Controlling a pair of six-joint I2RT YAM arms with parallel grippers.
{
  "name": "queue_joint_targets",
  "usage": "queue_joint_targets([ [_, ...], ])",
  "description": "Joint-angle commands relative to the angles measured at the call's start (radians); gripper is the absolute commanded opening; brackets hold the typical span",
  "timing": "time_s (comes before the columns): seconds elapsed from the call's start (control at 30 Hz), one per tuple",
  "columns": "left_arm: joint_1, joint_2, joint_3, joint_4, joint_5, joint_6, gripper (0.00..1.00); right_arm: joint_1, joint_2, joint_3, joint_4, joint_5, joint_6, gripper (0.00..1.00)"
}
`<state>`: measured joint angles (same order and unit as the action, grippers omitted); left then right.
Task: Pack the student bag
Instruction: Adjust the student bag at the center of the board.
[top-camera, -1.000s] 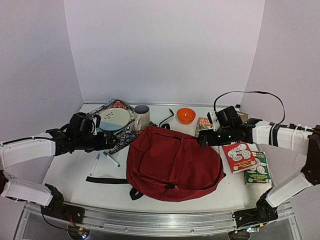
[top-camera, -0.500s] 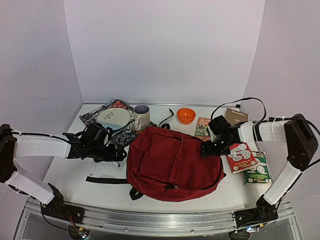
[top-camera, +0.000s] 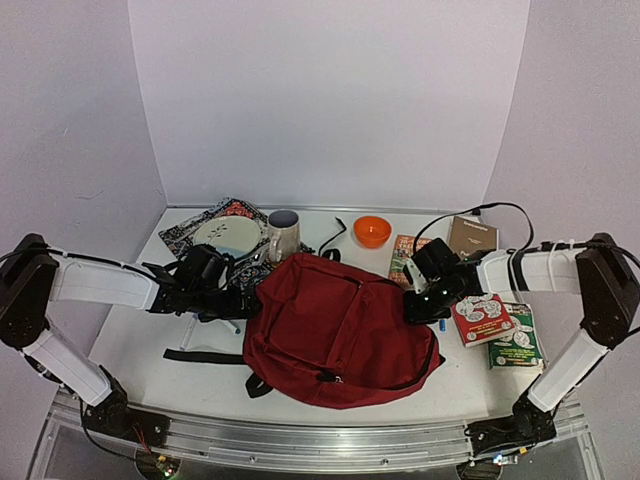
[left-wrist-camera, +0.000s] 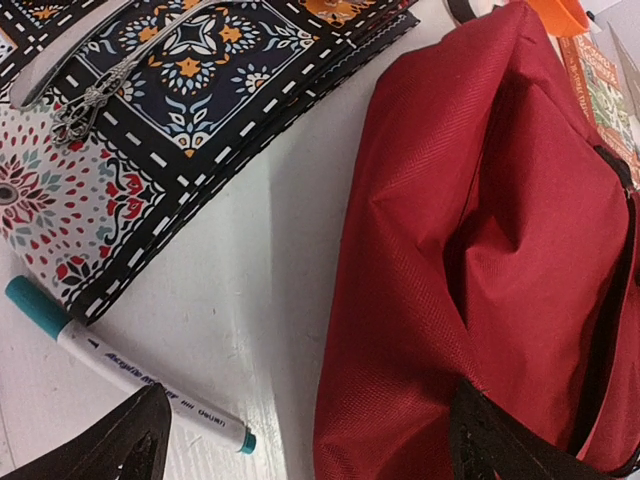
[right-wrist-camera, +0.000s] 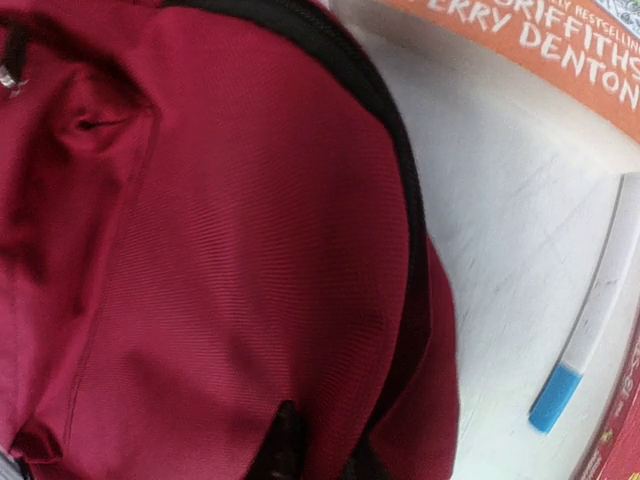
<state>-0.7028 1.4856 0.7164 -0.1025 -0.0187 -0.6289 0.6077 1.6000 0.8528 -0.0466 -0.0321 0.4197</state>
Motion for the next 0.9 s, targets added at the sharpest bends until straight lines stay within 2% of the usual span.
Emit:
queue_joint_targets([
  [0.0,-0.008,0.036,0.053,0.064,0.016,0.007,0.98,0.043,-0.097,-0.029,-0.073,-0.050,0.052,0.01],
  [0.27,-0.013,0.114,0.133,0.125,0.089,0.008,0.97,0.080,-0.167,-0.085,-0.082,-0.074,0.134,0.00],
  [0.43,-0.017,0.178,0.201,0.159,0.118,0.019,0.96,0.099,-0.198,-0.102,-0.081,-0.034,0.165,0.04],
  [0.7,-0.017,0.192,0.257,0.152,0.077,0.097,0.96,0.103,-0.279,-0.070,-0.138,0.069,0.137,0.48],
  [0.87,-0.016,0.082,0.198,0.068,-0.004,0.106,0.96,0.096,-0.233,0.040,-0.166,0.128,0.016,0.62],
])
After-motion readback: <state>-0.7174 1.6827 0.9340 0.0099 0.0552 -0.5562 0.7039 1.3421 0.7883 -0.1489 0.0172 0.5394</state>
